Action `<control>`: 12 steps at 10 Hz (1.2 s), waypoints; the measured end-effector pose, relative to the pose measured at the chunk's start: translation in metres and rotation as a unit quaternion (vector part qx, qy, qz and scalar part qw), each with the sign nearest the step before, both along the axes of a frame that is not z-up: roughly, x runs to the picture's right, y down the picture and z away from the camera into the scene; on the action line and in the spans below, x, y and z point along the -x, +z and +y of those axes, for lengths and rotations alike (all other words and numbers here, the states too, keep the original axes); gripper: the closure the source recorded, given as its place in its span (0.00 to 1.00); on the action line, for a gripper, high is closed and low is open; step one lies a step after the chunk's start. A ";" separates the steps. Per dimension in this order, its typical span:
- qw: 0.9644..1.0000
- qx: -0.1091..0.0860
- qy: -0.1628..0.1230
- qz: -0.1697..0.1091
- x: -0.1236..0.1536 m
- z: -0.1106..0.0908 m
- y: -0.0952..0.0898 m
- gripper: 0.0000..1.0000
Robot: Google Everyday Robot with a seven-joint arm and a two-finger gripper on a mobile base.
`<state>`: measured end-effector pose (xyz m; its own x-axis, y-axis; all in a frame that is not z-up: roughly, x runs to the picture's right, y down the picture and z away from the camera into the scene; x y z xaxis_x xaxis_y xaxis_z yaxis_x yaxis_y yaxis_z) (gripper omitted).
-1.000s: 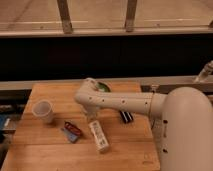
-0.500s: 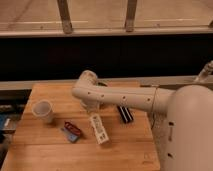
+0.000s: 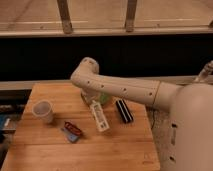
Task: Stand the bottle upright
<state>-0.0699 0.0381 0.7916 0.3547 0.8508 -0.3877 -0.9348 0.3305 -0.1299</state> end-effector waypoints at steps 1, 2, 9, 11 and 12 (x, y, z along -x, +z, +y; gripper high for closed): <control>1.000 -0.007 0.003 -0.001 0.000 -0.008 0.000 1.00; 1.000 -0.011 0.003 -0.003 0.003 -0.014 0.000 1.00; 0.999 -0.040 0.019 -0.020 -0.001 -0.046 -0.021 1.00; 0.998 -0.052 0.022 -0.025 -0.002 -0.054 -0.032 1.00; 0.998 -0.057 0.023 -0.028 -0.001 -0.058 -0.037 1.00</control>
